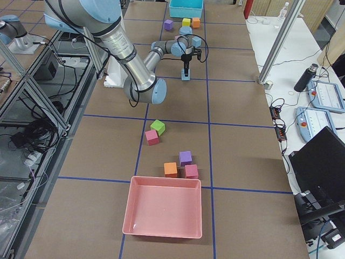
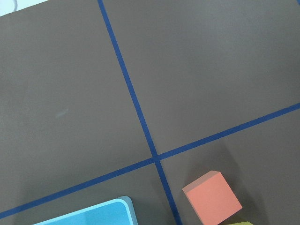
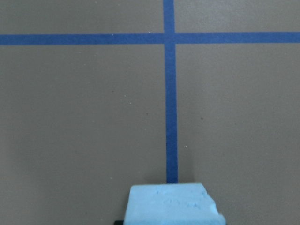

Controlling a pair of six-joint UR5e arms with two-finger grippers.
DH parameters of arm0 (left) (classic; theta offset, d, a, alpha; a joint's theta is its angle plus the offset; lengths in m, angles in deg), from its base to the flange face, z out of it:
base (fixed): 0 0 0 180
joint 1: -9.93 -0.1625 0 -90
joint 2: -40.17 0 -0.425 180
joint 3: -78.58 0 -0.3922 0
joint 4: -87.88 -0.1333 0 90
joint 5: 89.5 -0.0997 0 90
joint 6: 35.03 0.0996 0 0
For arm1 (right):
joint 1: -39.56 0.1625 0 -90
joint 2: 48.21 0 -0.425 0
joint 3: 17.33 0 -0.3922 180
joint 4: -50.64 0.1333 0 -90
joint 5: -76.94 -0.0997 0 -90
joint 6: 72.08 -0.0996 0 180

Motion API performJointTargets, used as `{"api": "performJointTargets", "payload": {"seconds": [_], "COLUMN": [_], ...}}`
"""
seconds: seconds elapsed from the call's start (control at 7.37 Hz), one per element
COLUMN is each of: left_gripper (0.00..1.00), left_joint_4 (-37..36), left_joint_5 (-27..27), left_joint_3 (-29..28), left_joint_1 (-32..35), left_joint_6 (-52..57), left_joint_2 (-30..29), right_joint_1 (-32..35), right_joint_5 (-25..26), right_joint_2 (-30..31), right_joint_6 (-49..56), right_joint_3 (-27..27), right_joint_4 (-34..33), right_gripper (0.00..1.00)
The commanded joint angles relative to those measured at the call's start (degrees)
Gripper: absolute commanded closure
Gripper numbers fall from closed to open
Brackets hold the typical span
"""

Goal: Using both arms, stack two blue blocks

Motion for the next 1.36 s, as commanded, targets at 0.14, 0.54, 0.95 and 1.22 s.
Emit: {"api": "performJointTargets", "payload": {"seconds": [0.14, 0.54, 0.95, 1.22], "left_gripper": [0.01, 0.02, 0.02, 0.02], "left_joint_4": [-0.2, 2.8, 3.0, 2.9], "left_joint_5": [-0.2, -0.8, -5.9, -10.0], "left_joint_3": [0.8, 3.6, 9.3, 10.3], "left_joint_1": [-2.7, -12.7, -23.0, -30.0], "left_joint_6": [-3.3, -13.3, -22.6, -29.0], "left_joint_2": [-2.8, -8.0, -10.1, -13.2], "right_joint_1": [7.4, 18.4, 38.1, 49.4], "right_joint_5": [-7.8, -15.7, -26.7, -27.1], "right_joint_2": [1.0, 17.2, 31.5, 45.3], "right_joint_6": [0.7, 11.8, 39.1, 63.6], "right_joint_3": [-2.4, -16.3, -18.9, -20.3], "right_joint_4": [-0.3, -0.3, -0.2, -0.3], "right_gripper": [0.00, 0.00, 0.00, 0.00]}}
